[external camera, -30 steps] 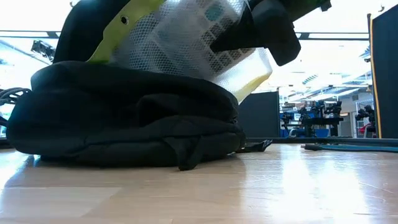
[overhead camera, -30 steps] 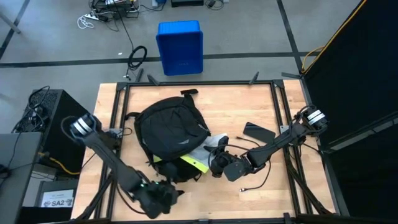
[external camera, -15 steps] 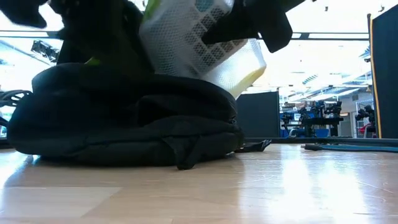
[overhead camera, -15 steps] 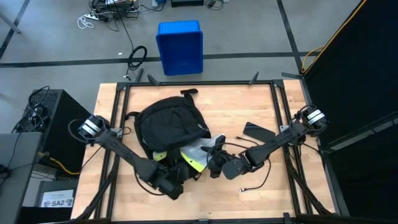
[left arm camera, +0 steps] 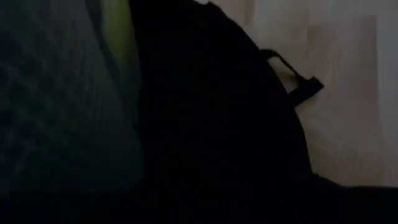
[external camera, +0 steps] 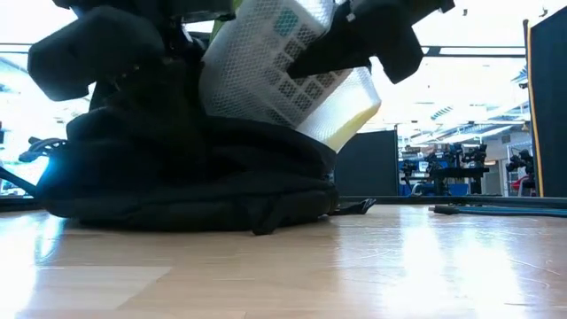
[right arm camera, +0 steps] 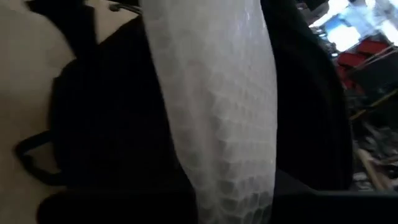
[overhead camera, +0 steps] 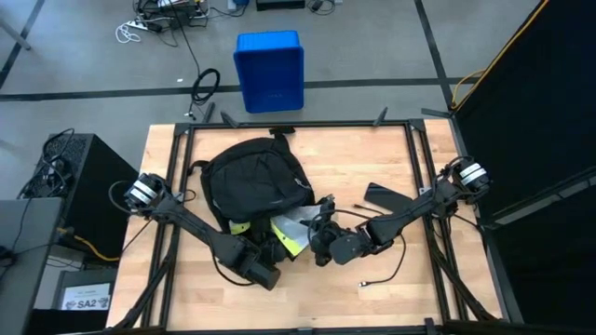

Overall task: Unpack backpack
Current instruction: Put the white zip bag into the black backpack

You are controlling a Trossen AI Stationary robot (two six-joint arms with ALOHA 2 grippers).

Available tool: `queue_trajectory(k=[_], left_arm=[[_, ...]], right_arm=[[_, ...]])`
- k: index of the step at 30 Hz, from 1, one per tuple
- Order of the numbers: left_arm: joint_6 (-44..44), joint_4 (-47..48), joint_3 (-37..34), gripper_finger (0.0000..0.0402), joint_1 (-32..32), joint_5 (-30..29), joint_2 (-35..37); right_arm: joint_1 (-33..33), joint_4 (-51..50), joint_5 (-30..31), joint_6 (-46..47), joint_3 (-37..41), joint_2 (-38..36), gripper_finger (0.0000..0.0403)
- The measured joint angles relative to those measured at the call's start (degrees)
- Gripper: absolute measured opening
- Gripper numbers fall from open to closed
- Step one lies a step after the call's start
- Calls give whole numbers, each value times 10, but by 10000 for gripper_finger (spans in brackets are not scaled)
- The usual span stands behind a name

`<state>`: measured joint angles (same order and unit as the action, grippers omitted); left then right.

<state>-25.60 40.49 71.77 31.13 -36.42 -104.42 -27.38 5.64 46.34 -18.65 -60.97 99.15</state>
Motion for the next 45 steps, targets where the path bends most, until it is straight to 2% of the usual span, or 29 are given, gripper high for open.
queue_trajectory(k=[2,3,7,16,20,24,27,30,32,35,45], left_arm=[[5,-3,13,29,-1,4,0],[7,-6,18,17,-1,7,0],[61,-43,42,2,8,11,-1],[212,-158,129,0,35,15,-1],[215,-161,155,0,46,8,0],[192,-84,204,0,73,-75,0],[110,39,243,0,89,-143,0],[-2,144,258,1,94,-160,0],[-64,187,258,5,94,-153,0],[-96,188,244,18,95,-112,-4],[-33,129,203,80,125,-28,-96]], right_arm=[[0,-4,-20,11,0,0,18],[2,-4,-32,13,0,0,18],[11,5,-100,15,0,-1,18],[59,31,-254,9,0,-1,18],[77,17,-256,9,-1,-1,18],[81,-2,-249,2,-1,-1,18],[81,-8,-251,-9,-1,0,18],[76,-10,-251,-19,-1,0,18],[76,-10,-251,-20,-1,0,18],[76,-9,-250,-20,0,0,18],[77,-5,-251,-21,0,1,18]])
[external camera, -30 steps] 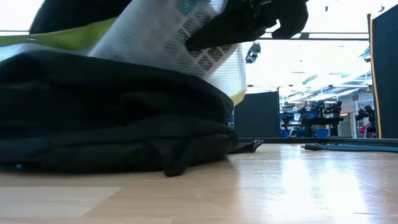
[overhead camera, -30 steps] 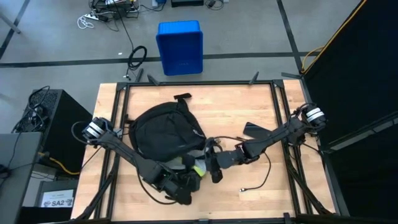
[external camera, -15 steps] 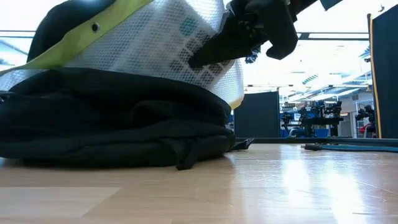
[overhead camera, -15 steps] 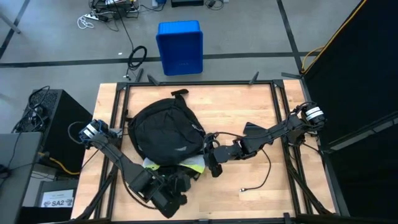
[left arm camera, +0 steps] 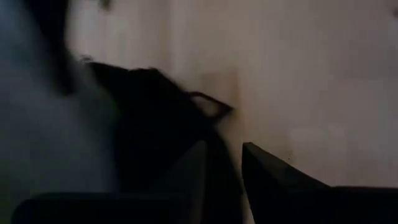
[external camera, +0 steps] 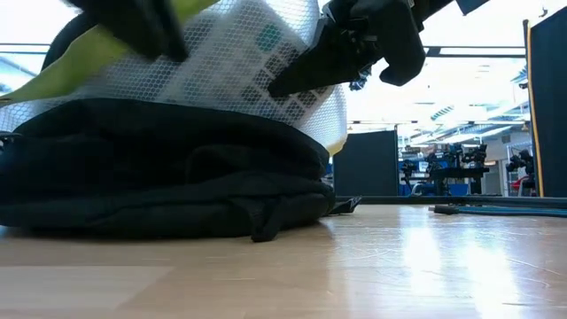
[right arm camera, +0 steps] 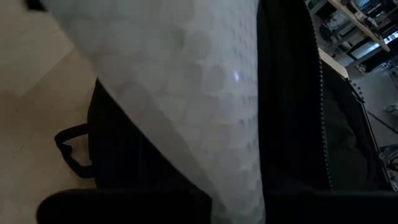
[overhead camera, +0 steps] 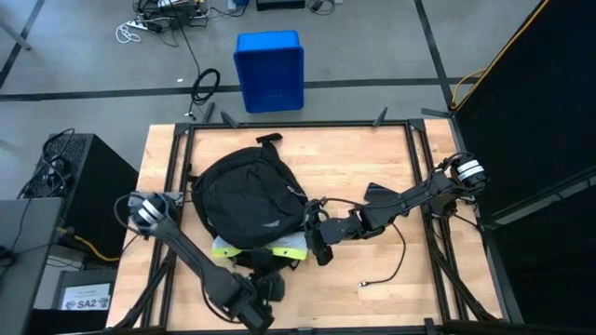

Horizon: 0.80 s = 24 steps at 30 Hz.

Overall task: Unpack backpack
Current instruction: Put the white zip bag into the black backpack

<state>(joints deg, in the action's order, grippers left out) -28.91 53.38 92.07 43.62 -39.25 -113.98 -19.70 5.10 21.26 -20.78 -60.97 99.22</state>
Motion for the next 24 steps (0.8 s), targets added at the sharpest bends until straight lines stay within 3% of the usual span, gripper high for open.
queue_trajectory(k=[4,11,14,19,24], left_arm=[[-51,13,0,95,12,-34,-22],[-218,168,0,100,18,-75,-34],[-259,227,0,100,19,-64,-34],[-287,251,0,117,18,-32,-34],[-288,240,-15,167,4,-31,-34]], right_arm=[[0,0,0,0,0,0,18],[-3,2,0,1,0,0,18],[-4,2,1,1,0,0,18],[-4,2,-2,2,0,0,18],[-4,6,-3,3,1,0,18]])
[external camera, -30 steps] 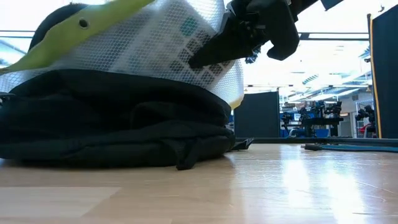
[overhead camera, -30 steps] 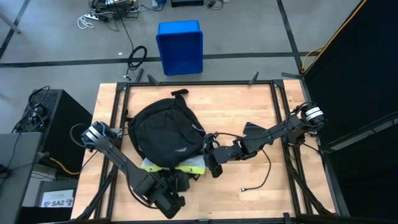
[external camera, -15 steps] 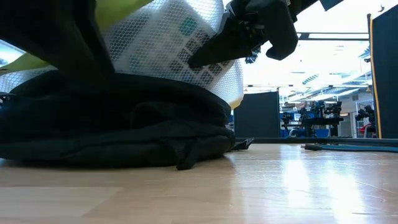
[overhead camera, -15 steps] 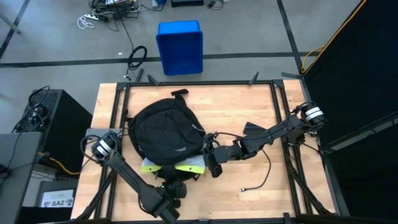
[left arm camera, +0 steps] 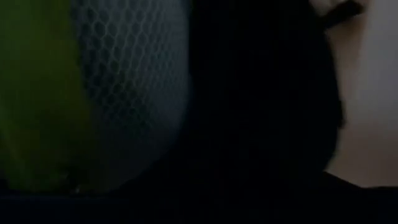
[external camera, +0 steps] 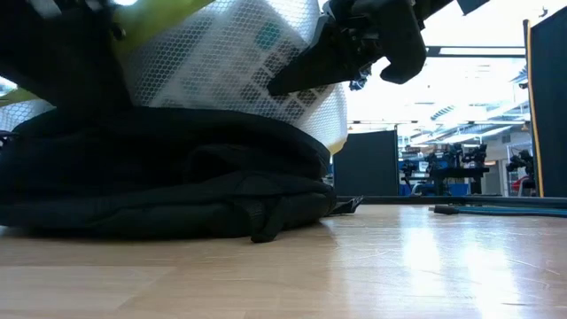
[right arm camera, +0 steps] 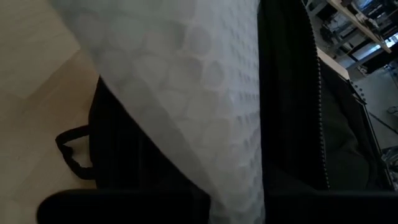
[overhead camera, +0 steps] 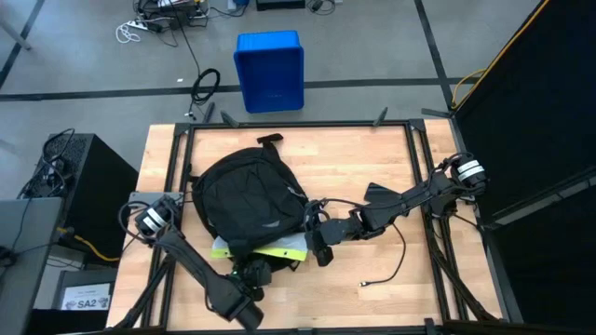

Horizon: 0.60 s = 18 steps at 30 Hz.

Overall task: Unpack backpack
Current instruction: Put the white zip bag into the black backpack

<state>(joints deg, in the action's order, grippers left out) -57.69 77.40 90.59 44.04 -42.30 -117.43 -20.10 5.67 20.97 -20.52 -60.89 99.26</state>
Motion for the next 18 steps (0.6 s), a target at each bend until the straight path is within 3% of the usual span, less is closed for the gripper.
queue_trajectory(k=[9,18], left_arm=[[-3,-19,-18,270,-36,3,0],[3,32,23,286,-48,-3,-1]], right_arm=[[1,-2,10,6,0,0,18],[2,2,3,24,0,0,18]])
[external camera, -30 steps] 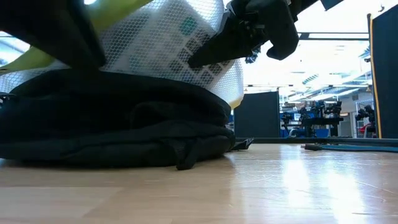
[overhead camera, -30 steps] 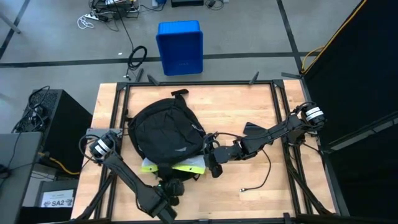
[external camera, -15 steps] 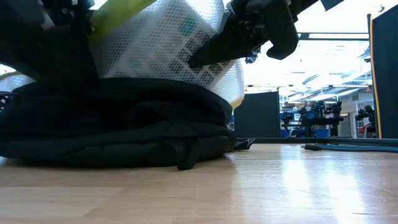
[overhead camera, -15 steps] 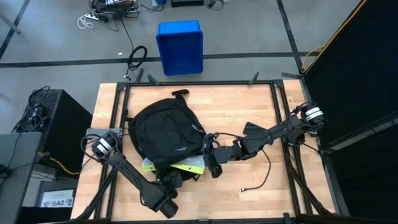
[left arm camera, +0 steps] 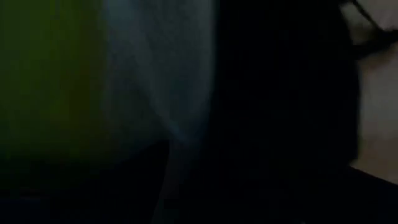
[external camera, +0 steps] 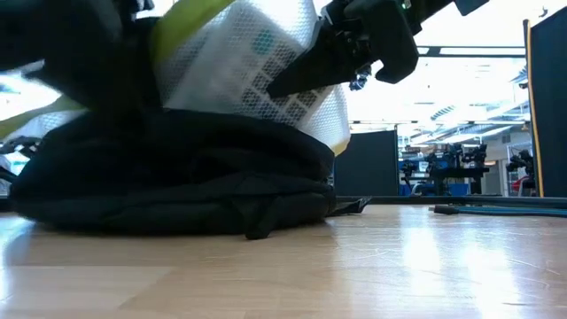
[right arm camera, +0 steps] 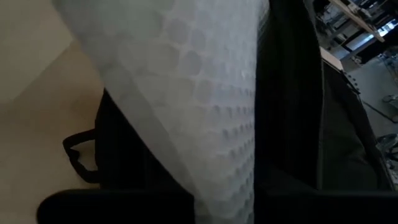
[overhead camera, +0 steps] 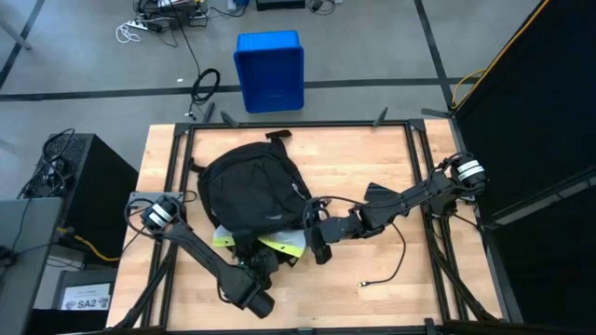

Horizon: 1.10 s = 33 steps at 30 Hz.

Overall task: Unpack backpack
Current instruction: Put the white zip bag into the black backpack

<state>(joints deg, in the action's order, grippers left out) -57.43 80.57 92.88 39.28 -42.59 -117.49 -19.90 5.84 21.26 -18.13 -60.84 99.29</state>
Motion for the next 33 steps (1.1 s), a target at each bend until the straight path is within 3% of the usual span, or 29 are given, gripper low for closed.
queue_trajectory(k=[4,7,12,17,23,28,33], left_arm=[[-30,84,35,283,9,-7,0],[-33,91,31,283,9,-10,1],[13,-2,-33,283,-7,36,1],[66,-103,-94,283,-18,43,1],[65,-145,-120,267,-30,31,2],[63,-164,-140,198,-47,28,2],[51,-172,-144,47,-55,16,2]], right_arm=[[1,3,-7,8,0,0,18],[1,2,-8,13,0,0,18],[0,-1,-10,28,0,0,18],[1,-11,-7,36,0,1,18],[3,-12,-4,43,0,1,18],[7,-14,1,51,0,1,18],[7,-12,-2,54,9,1,18]])
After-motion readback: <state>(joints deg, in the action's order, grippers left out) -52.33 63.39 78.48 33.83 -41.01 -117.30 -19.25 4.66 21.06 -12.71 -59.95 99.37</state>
